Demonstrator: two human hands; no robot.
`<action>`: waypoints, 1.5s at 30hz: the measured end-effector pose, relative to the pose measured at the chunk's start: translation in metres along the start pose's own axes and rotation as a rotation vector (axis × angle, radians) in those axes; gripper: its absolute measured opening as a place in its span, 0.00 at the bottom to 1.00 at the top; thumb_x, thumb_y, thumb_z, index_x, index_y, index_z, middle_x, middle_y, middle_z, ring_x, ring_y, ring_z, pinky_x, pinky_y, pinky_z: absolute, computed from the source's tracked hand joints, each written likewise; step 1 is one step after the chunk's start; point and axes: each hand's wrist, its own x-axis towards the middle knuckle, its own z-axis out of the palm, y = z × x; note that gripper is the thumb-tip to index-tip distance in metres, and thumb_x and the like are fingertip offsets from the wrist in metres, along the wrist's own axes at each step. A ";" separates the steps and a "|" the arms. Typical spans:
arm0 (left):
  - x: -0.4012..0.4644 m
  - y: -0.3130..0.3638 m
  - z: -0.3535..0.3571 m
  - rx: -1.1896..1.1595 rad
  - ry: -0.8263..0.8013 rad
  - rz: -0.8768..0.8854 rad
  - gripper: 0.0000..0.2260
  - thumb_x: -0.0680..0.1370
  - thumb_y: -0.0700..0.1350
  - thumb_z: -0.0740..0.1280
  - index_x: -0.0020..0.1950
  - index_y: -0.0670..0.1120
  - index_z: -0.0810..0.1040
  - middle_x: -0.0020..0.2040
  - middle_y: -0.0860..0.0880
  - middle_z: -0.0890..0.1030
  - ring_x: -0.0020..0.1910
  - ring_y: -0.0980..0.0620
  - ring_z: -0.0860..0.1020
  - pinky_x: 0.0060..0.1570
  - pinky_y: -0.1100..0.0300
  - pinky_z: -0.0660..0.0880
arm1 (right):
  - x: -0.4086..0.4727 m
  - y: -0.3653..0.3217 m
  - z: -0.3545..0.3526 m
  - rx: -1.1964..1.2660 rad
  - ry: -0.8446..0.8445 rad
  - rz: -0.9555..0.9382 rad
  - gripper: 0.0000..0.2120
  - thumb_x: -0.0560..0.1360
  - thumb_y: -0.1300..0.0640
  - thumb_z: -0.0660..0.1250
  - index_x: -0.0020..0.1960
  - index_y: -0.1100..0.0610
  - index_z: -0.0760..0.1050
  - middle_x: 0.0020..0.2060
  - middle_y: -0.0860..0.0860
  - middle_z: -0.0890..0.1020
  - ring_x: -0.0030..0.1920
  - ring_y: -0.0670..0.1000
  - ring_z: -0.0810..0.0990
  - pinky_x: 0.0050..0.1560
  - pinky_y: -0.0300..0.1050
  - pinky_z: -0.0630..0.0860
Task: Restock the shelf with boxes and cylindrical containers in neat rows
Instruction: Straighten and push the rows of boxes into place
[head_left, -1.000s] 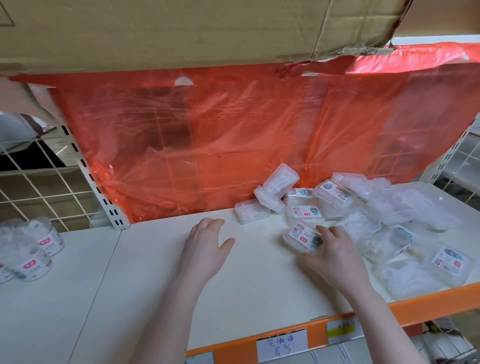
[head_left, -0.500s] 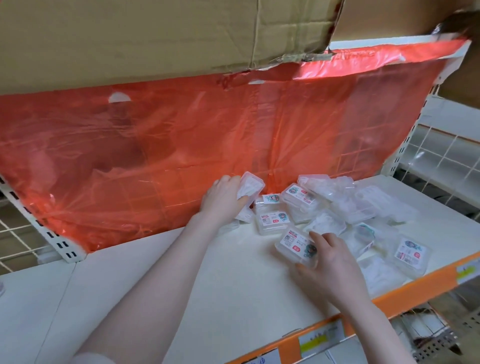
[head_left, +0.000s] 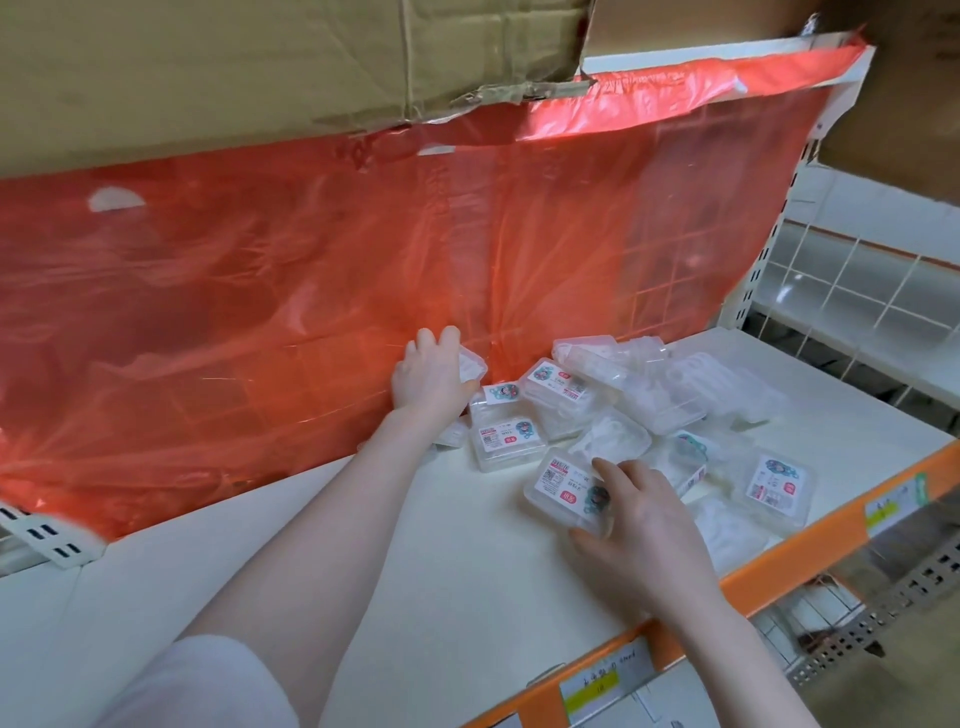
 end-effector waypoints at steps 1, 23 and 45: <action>-0.001 0.000 0.002 -0.004 0.022 -0.003 0.22 0.74 0.53 0.69 0.63 0.47 0.66 0.60 0.45 0.70 0.60 0.43 0.69 0.54 0.52 0.70 | 0.000 0.000 0.000 0.000 -0.002 -0.004 0.32 0.66 0.50 0.71 0.68 0.58 0.70 0.51 0.53 0.75 0.54 0.56 0.73 0.51 0.47 0.71; -0.045 -0.035 0.003 0.020 -0.191 0.425 0.18 0.74 0.50 0.67 0.63 0.53 0.74 0.58 0.51 0.73 0.59 0.49 0.68 0.59 0.58 0.65 | -0.010 0.004 -0.001 -0.001 -0.037 0.018 0.34 0.69 0.47 0.68 0.72 0.54 0.63 0.57 0.50 0.71 0.59 0.50 0.69 0.55 0.40 0.67; -0.046 -0.012 -0.022 0.494 -0.314 0.613 0.27 0.68 0.55 0.72 0.63 0.48 0.69 0.62 0.49 0.72 0.59 0.48 0.70 0.56 0.57 0.66 | -0.023 0.008 -0.001 0.015 -0.031 0.015 0.34 0.67 0.49 0.69 0.71 0.54 0.65 0.54 0.50 0.72 0.58 0.51 0.69 0.55 0.40 0.66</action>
